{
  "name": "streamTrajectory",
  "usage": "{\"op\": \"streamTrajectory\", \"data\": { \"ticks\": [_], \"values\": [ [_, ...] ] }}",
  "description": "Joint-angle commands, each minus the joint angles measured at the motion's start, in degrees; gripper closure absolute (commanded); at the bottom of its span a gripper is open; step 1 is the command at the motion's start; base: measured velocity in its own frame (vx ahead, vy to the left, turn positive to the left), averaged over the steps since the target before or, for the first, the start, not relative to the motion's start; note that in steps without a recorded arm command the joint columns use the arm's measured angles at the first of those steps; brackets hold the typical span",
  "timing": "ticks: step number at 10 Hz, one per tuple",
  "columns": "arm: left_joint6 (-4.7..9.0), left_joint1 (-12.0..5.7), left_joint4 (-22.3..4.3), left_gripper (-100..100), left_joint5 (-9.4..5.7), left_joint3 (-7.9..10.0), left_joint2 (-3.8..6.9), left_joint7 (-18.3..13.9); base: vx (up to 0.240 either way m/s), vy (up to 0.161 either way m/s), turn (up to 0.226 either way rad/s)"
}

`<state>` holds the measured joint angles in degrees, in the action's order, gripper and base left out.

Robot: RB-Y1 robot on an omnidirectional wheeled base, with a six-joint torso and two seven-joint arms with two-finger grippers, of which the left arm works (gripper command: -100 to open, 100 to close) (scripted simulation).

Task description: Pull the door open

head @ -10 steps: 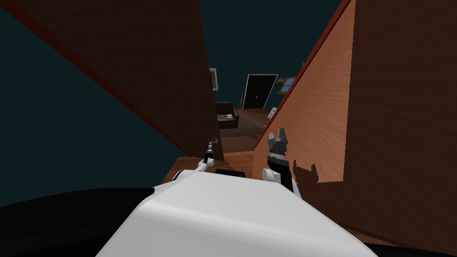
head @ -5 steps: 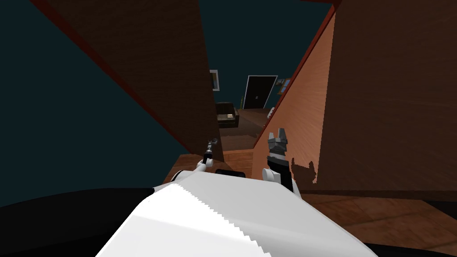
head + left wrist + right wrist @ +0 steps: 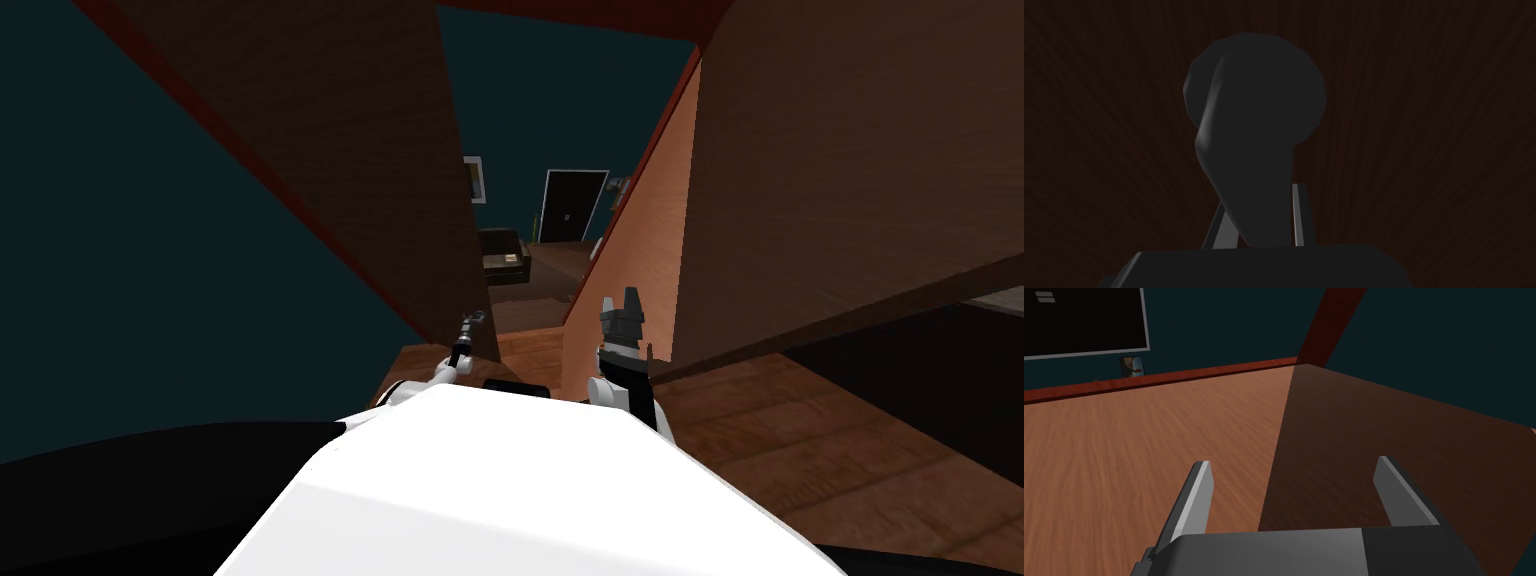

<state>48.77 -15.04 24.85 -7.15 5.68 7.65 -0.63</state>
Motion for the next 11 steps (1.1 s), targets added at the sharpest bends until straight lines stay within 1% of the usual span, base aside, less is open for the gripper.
{"op": "streamTrajectory", "data": {
  "ticks": [1,2,3,6,9,10,11],
  "values": [
    [-0.10,0.62,0.93,100,0.39,-0.68,0.96,-1.59,-0.097,0.055,-0.197],
    [0.19,0.67,0.94,100,0.62,-1.12,1.45,-2.49,-0.043,0.044,-0.216],
    [0.55,0.73,0.94,100,0.89,-1.64,1.90,-3.48,0.071,0.053,-0.186],
    [0.91,0.84,0.86,100,1.20,-2.21,2.14,-4.41,0.146,0.007,-0.063],
    [1.15,0.96,0.71,100,1.49,-2.71,2.12,-5.12,0.196,-0.001,-0.041],
    [1.22,0.72,-0.04,100,1.33,-2.44,2.31,-5.00,0.094,0.005,-0.002],
    [2.09,1.01,-0.30,100,1.39,-2.61,3.20,-6.02,-0.081,0.026,-0.156]
  ]
}}
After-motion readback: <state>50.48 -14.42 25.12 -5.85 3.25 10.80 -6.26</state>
